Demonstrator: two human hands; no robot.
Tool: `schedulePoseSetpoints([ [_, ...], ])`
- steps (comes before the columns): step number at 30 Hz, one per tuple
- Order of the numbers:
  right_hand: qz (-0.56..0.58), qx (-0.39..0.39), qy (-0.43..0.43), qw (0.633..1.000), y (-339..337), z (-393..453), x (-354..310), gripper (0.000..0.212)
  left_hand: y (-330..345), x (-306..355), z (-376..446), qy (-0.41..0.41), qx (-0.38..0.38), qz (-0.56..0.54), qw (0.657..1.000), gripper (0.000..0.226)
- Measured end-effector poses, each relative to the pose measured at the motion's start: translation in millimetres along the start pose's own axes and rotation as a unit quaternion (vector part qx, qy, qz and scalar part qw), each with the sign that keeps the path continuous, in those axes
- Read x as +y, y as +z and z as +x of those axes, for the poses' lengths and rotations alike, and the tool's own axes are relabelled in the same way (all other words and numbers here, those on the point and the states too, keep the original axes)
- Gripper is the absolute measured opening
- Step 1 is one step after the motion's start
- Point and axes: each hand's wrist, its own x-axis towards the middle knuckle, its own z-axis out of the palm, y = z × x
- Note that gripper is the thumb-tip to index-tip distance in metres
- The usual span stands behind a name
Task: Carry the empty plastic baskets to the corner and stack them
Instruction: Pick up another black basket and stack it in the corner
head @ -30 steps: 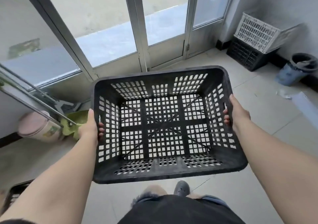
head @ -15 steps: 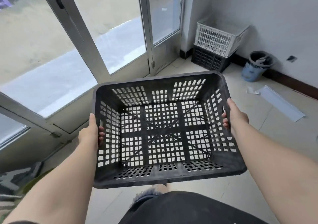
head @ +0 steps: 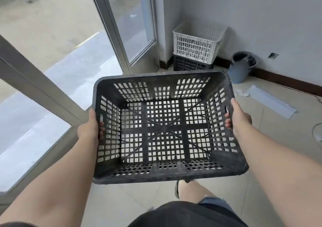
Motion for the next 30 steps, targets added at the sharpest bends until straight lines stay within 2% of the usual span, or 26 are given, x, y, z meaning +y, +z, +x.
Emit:
schedulePoseSetpoints([
  [5, 0.006, 0.007, 0.014, 1.0, 35.7, 62.2, -51.8, 0.061, 70.5, 44.5, 32.0, 0.024, 0.005, 0.015, 1.0, 0.061],
  [16, 0.002, 0.032, 0.022, 0.999, 101.5, 168.7, -162.3, 0.062, 208.1, 144.9, 91.0, 0.018, -0.021, 0.028, 0.999, 0.057],
  [25, 0.028, 0.091, 0.046, 0.994, 170.5, 249.8, -231.2, 0.062, 332.0, 236.1, 179.0, 0.003, -0.085, 0.042, 0.996, 0.056],
  [30, 0.052, 0.125, 0.047, 0.99, 208.0, 287.3, -277.3, 0.063, 399.2, 301.2, 229.4, 0.003, -0.145, 0.051, 0.988, 0.057],
])
